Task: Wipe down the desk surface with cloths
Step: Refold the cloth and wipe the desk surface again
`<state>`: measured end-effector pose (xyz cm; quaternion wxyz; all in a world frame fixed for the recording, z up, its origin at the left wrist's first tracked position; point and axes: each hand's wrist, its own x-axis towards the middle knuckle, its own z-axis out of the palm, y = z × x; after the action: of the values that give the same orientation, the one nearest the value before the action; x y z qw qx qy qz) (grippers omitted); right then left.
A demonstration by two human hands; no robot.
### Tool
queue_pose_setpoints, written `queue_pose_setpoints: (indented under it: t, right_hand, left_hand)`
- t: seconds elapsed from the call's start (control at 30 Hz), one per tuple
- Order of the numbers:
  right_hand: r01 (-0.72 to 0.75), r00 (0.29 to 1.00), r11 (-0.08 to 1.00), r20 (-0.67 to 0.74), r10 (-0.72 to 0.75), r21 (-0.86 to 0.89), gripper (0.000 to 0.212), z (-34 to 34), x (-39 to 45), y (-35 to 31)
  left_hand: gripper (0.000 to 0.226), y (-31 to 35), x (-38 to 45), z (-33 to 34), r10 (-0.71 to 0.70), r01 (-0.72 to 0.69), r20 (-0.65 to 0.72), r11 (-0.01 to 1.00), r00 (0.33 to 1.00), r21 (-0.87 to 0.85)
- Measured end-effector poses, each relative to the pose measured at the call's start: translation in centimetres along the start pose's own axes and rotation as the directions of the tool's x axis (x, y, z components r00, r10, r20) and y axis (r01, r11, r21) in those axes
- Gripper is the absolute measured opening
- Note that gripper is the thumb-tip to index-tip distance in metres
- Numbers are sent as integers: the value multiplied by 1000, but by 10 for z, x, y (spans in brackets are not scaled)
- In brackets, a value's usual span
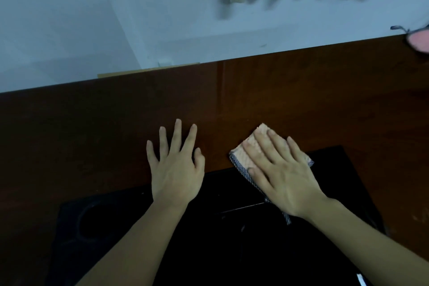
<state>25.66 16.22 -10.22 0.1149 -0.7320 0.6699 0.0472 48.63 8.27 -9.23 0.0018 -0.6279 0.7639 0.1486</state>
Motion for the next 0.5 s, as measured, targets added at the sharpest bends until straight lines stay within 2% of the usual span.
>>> queue_pose_setpoints:
  t: [0.13, 0.23, 0.33, 0.43, 0.5]
  right_hand:
    - [-18, 1000, 1000, -14, 18, 7, 63, -8, 17, 19]
    - [-129, 991, 992, -30, 129, 2, 60, -25, 61, 44]
    - [-203, 979, 979, 21, 203, 22, 58, -40, 98, 59]
    - [-198, 979, 980, 57, 197, 8, 60, -41, 97, 55]
    - [-138, 990, 990, 42, 138, -17, 65, -32, 74, 48]
  left_hand:
    - [56, 3, 0, -3, 22, -21, 30, 1000, 999, -6]
    - [57, 5, 3, -7, 30, -29, 44, 999, 999, -14]
    - [59, 8, 5, -9, 30, -30, 37, 1000, 999, 0]
    - [63, 18, 15, -16, 26, -25, 60, 999, 998, -25]
    - [65, 32, 22, -19, 39, -36, 63, 998, 997, -47]
